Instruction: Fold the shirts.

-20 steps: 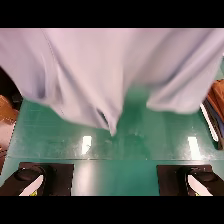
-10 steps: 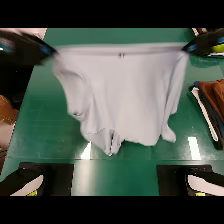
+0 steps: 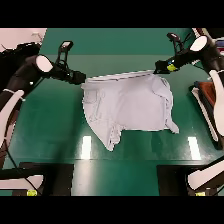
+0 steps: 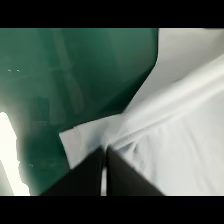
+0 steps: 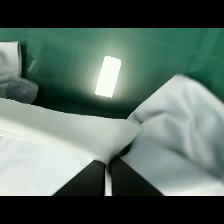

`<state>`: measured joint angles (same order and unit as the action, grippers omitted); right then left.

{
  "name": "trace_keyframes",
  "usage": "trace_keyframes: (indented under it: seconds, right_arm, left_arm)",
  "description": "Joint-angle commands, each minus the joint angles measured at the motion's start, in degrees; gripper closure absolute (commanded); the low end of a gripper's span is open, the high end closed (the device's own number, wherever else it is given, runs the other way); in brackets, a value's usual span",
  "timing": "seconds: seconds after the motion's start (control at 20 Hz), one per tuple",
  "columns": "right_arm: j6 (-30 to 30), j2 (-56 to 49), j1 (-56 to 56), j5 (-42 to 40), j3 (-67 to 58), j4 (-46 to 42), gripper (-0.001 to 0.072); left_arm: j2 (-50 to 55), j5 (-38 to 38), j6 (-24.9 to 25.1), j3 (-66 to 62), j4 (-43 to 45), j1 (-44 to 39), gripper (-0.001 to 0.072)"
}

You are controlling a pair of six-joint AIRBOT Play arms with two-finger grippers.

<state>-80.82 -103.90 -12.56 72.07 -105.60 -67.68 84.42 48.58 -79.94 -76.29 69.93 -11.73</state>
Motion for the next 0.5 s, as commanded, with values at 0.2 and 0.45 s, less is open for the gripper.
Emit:
trace_keyframes:
  seconds: [0.2, 0.45]
  right_arm:
    - [0.11, 0.09, 2.34, 2.03, -2.91, 0.63, 0.0259]
    - [0.92, 8.11, 5.16, 8.39, 1.53, 0.66, 0.0261]
  left_arm:
    - [1.36, 9.14, -3.91, -2.91, -0.02, 4.24, 0.0179]
    - [-7.76, 17.31, -7.08, 6.12, 1.77, 7.04, 0.0179]
